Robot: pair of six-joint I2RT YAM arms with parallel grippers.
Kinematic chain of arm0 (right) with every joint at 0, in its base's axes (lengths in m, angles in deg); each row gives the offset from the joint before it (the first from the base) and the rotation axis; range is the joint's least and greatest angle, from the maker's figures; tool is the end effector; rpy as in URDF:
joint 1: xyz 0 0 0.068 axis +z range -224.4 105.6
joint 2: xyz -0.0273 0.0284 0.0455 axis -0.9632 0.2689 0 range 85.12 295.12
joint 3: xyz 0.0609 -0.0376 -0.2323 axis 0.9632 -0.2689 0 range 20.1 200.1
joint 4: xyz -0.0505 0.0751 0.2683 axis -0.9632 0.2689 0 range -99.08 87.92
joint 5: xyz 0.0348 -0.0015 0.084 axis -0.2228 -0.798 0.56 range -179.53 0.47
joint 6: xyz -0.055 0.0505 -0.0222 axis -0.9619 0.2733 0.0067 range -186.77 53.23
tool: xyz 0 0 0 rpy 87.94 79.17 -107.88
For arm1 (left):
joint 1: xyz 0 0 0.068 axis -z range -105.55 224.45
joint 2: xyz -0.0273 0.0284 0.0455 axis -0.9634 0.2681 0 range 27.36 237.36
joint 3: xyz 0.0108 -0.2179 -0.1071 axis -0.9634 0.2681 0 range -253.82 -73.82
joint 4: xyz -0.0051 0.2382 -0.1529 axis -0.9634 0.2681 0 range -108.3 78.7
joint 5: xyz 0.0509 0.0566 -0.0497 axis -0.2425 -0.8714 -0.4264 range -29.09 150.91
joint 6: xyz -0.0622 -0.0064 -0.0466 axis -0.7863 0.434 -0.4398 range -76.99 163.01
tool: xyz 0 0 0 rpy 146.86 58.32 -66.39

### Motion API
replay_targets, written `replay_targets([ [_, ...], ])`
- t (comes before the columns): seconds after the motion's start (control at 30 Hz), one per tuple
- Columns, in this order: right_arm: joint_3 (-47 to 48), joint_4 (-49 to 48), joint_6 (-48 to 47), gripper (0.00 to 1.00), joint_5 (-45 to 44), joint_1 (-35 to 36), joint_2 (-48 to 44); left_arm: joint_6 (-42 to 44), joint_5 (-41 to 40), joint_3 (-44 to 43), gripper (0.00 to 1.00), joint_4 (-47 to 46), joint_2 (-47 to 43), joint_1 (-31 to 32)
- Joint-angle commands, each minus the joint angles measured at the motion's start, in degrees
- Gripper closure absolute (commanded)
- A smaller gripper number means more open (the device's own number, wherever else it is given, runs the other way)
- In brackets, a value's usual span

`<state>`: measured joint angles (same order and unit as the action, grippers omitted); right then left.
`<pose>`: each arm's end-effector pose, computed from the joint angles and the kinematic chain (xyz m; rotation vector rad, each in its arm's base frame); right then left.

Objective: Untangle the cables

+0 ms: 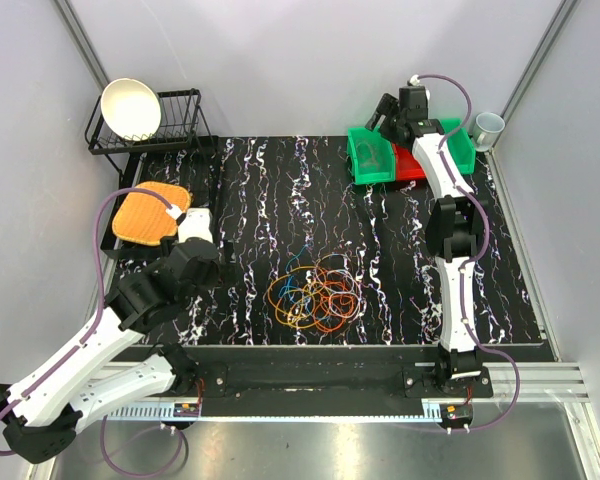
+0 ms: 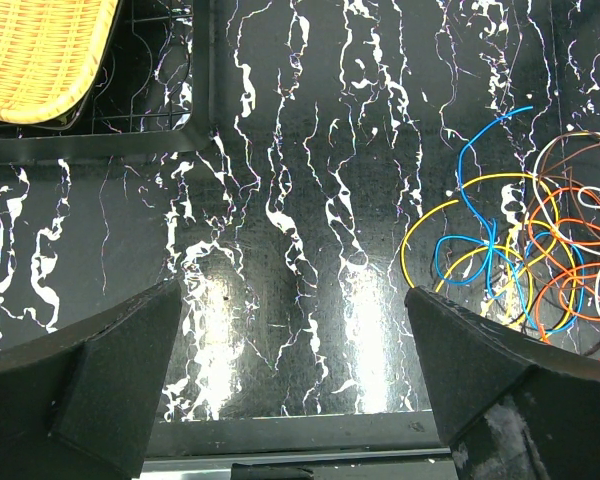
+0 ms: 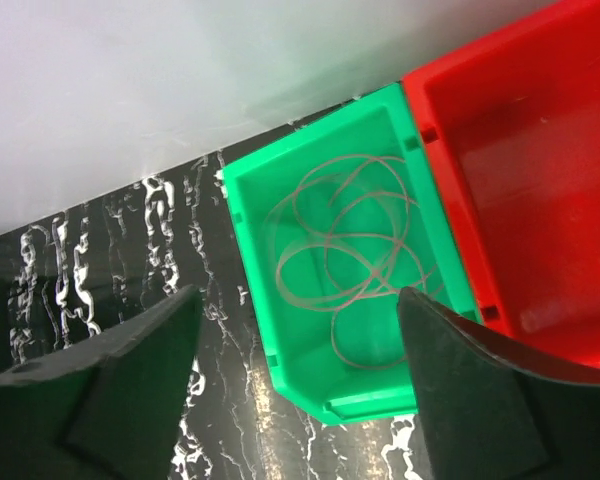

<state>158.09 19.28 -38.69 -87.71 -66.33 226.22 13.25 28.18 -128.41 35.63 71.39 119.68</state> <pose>0.5861 0.0853 0.2320 0.3539 2.1173 0.4058 0.1660 -0.1162 0.2943 0.0199 2.1873 -0.0637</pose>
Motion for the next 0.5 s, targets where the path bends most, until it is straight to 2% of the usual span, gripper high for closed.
replay_targets([
  [0.0, 1.93, 0.91, 0.31, 0.12, -3.32, -0.17, -4.25, 0.93, -0.67, 0.45, 0.01, -2.34, 0.0, 0.03],
  [0.2, -0.09, 1.96, 2.16, 0.12, 0.98, -0.25, -8.64, 0.93, -0.32, 0.36, 0.01, -2.43, 0.88, 0.03],
  [0.3, -4.56, 2.49, 2.95, 0.13, 2.39, -0.17, -12.06, 1.37, 0.47, 0.62, 0.01, -2.95, 1.49, 0.03],
  [0.47, -19.23, 2.93, 2.87, 0.15, 2.84, 0.71, -22.34, 1.72, 2.14, 0.27, 0.01, -3.31, 2.55, 0.03],
])
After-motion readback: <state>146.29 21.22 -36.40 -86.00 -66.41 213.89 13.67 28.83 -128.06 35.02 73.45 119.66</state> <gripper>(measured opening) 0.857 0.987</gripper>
